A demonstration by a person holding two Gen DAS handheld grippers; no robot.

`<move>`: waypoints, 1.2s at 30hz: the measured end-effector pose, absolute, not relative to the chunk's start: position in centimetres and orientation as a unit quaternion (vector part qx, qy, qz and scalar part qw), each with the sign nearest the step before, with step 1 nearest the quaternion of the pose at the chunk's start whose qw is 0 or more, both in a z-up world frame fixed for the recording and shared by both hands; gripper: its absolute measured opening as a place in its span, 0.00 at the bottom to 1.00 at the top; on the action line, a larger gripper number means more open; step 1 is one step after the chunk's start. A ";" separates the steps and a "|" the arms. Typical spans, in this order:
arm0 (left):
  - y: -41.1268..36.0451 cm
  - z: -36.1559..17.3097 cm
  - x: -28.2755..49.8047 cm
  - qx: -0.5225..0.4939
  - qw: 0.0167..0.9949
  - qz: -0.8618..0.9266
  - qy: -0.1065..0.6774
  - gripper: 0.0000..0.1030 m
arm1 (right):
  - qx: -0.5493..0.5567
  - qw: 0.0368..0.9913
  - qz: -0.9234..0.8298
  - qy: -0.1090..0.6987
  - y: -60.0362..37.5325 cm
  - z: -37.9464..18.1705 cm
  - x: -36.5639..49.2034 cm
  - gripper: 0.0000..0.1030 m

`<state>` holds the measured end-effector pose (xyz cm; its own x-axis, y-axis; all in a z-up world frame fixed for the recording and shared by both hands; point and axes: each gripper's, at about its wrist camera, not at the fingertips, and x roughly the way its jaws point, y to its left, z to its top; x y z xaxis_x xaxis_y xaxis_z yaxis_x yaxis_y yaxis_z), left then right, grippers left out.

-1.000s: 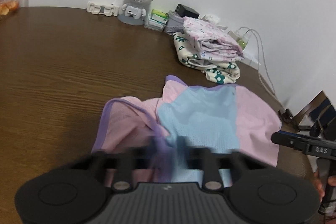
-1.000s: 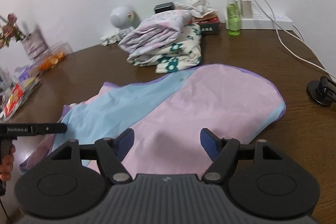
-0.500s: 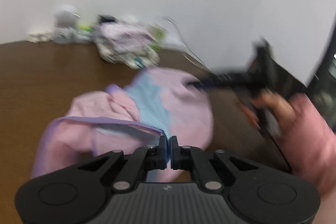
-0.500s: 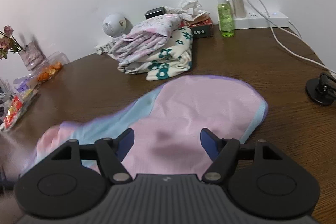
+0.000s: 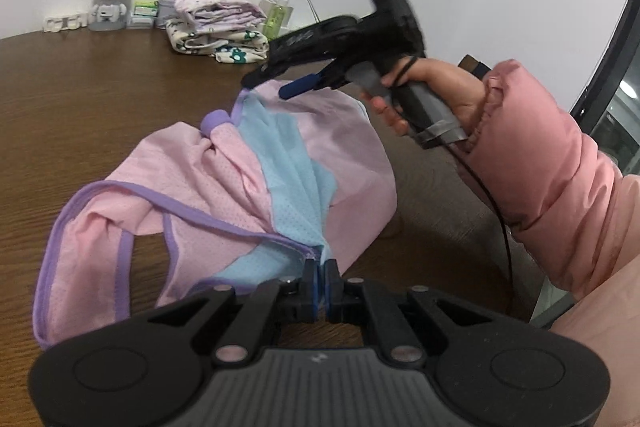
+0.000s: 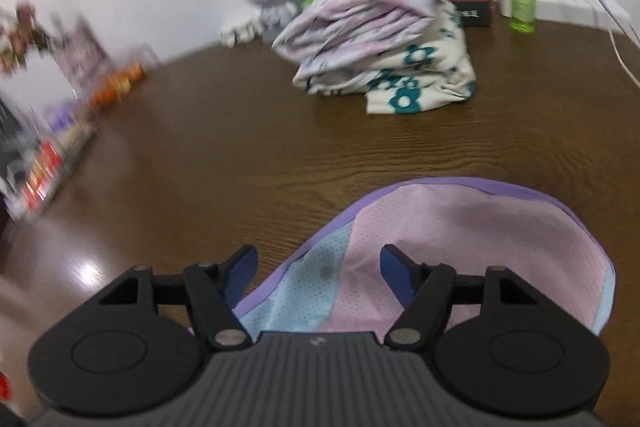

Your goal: Fold clothes

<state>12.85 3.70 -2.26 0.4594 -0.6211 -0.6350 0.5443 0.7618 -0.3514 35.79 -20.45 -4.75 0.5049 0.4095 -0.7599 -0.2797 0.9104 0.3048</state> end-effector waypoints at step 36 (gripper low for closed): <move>7.7 12.6 16.9 0.041 0.952 -0.202 0.228 0.12 | 0.183 0.945 0.200 0.185 -30.9 14.4 26.4 0.00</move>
<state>16.91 7.71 12.65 0.8148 -0.3650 -0.4505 0.4027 0.9152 -0.0132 26.41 -30.94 14.44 0.8512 0.4457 -0.2770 -0.3099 0.8529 0.4201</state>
